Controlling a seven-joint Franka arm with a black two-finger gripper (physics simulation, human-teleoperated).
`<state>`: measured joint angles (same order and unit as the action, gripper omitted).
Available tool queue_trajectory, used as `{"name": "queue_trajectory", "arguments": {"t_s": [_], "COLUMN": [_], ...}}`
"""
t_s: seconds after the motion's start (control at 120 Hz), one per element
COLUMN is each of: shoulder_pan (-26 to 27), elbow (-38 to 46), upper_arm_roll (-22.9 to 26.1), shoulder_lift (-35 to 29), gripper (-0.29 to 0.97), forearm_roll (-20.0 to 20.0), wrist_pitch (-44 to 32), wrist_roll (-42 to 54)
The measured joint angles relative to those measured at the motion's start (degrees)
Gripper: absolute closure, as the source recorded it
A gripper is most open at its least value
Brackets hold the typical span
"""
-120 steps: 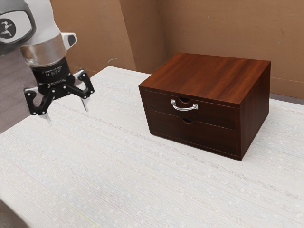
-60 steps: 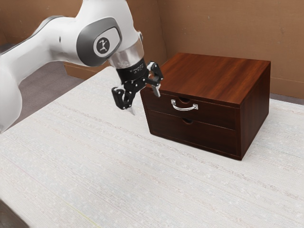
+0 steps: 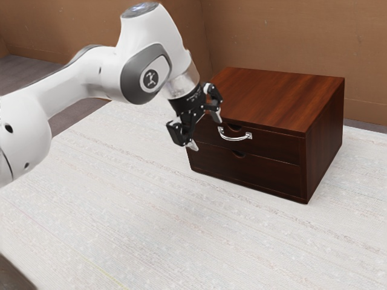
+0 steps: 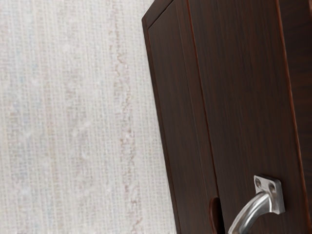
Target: Pull the drawer handle with one arm to open the drawer
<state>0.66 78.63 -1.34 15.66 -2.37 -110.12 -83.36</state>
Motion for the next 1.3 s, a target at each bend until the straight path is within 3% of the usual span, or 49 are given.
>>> {"name": "queue_trajectory", "arguments": {"t_s": [0.583, 0.933, 1.3], "shoulder_pan": [0.64, 0.77, 0.75], "elbow": [5.99, 7.96, 14.09], "upper_arm_roll": [1.17, 1.15, 1.16], "shoulder_lift": [-0.88, -1.46, -6.06], "gripper": [0.01, 0.33, 0.42], "forearm_roll": [-0.55, -2.09, -2.10], "wrist_pitch": [-6.94, -9.21, -11.07], "wrist_roll": [-3.60, -4.62, -5.20]}}
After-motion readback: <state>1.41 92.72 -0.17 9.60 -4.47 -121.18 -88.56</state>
